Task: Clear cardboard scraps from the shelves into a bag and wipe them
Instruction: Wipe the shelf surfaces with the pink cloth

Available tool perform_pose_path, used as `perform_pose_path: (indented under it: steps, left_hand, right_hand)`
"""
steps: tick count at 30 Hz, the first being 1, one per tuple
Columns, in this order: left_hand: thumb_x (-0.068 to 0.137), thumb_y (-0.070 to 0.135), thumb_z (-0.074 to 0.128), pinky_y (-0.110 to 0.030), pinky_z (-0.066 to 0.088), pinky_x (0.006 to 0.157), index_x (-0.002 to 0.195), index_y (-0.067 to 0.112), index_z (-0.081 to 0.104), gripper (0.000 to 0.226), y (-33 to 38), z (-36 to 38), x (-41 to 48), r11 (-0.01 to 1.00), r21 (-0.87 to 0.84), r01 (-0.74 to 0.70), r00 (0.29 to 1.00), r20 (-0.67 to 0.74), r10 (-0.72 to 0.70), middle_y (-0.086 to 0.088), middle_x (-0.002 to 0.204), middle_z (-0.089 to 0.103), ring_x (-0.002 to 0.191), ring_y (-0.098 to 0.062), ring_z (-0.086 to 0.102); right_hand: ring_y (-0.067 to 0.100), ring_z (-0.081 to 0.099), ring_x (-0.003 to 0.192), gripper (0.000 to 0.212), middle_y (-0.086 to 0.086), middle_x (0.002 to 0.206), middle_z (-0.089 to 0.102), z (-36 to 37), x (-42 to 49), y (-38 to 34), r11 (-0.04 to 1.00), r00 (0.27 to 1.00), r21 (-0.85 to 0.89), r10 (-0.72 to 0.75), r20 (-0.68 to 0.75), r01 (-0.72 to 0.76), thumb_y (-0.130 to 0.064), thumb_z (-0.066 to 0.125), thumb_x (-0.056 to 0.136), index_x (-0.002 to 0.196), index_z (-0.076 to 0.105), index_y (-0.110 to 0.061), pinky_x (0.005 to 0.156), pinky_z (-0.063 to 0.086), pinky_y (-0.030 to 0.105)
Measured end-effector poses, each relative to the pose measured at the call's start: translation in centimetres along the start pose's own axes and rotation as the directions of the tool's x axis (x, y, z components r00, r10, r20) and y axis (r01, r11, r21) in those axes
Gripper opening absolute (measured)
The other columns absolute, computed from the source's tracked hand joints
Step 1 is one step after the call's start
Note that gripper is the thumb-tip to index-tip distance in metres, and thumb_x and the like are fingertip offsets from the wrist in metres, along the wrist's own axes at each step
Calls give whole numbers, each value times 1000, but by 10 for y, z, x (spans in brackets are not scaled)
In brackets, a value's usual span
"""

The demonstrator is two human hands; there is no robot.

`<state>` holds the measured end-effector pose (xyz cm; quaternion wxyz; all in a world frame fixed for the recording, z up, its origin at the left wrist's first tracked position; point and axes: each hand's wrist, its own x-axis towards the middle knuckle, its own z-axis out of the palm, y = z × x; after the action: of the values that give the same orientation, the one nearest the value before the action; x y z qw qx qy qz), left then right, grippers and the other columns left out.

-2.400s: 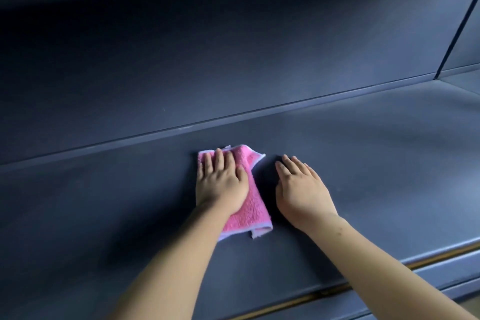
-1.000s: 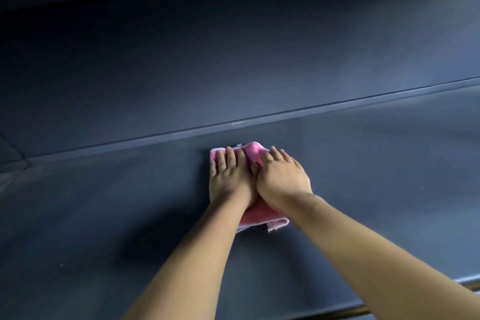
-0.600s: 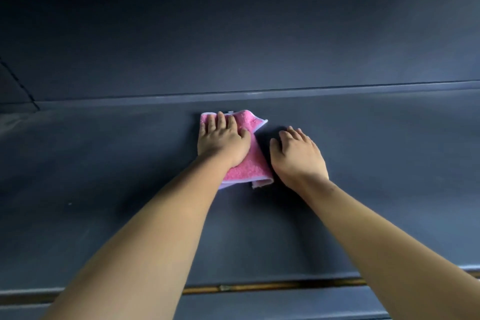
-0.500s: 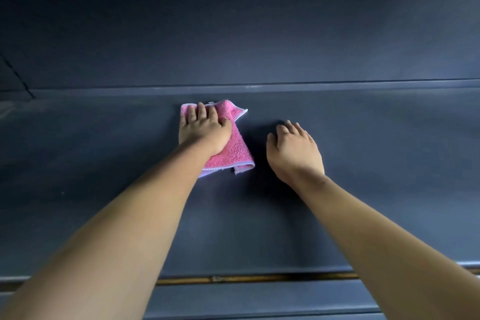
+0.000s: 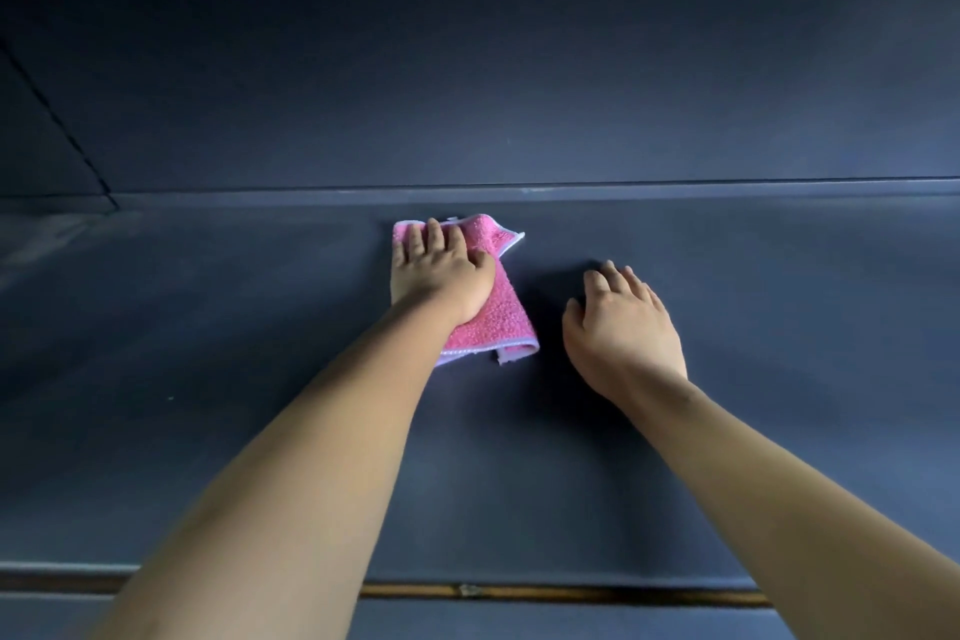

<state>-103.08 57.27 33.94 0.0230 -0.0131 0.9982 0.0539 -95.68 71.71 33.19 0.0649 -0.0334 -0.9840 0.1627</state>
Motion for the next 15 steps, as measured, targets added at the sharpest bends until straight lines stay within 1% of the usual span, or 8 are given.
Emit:
perform_pose_path:
  steps: [2, 3, 7, 9, 11, 13, 15]
  left_hand:
    - [98, 35, 14, -40, -4, 120, 150, 14, 6, 57, 0, 0, 5, 999, 4, 33, 999, -8, -33, -9, 159, 0, 147, -27, -3]
    - [98, 35, 14, -41, -5, 120, 150, 15, 7, 57, 3, 0, 8, 1000, 2, 22, 1000, -11, -22, -8, 159, 0, 147, -27, -3]
    - [98, 35, 13, -38, -6, 120, 150, 17, 6, 56, 26, 1, 9, 984, -21, -177, 984, 7, 177, -5, 160, -1, 147, -25, -4]
    - [98, 36, 13, -37, -6, 120, 150, 18, 5, 56, 29, 2, 11, 978, -33, -206, 978, 22, 207, -4, 160, -2, 147, -25, -5]
    - [98, 37, 12, -37, -6, 120, 150, 16, 5, 57, 16, 0, 16, 987, -10, -158, 987, 9, 158, -6, 159, -1, 147, -25, -3]
    - [99, 38, 10, -37, -5, 120, 150, 14, 4, 57, -12, -3, 20, 999, 19, -36, 999, -2, 36, -8, 159, -1, 147, -26, -2]
    - [98, 40, 9, -36, -4, 120, 150, 14, 3, 58, -47, -8, 22, 996, 30, 87, 996, 3, -87, -8, 159, -2, 147, -26, -2]
  right_hand:
    - [24, 19, 141, 41, 9, 150, 31, 1, 0, 0, 1000, 1000, -2, 0, -6, 0, -24, 29, 96, 130, 41, -4, 115, 12, 31]
    - [24, 20, 141, 41, 9, 150, 31, 2, 1, 0, 1000, 1000, -3, 0, -8, 0, -24, 29, 96, 130, 41, -4, 115, 12, 31]
    - [24, 21, 141, 40, 9, 150, 31, 3, 2, -1, 1000, 1000, 1, 0, -21, 0, -23, 31, 96, 129, 42, -4, 115, 12, 31]
    - [23, 19, 142, 41, 9, 152, 29, 2, 2, -1, 1000, 1000, -4, 2, -18, -2, -24, 30, 96, 131, 40, -4, 115, 11, 31]
    - [23, 16, 143, 42, 8, 153, 27, 2, 1, 0, 1000, 1000, -16, 6, -12, -6, -24, 29, 97, 134, 38, -5, 115, 10, 30]
    - [23, 16, 143, 42, 8, 152, 28, 2, 0, -1, 1000, 1000, -21, 6, -10, -6, -24, 29, 97, 133, 39, -5, 115, 10, 30]
    - [24, 17, 143, 40, 8, 151, 29, 2, 0, -1, 1000, 1000, -20, 0, -15, 0, -23, 29, 97, 131, 40, -5, 115, 11, 30]
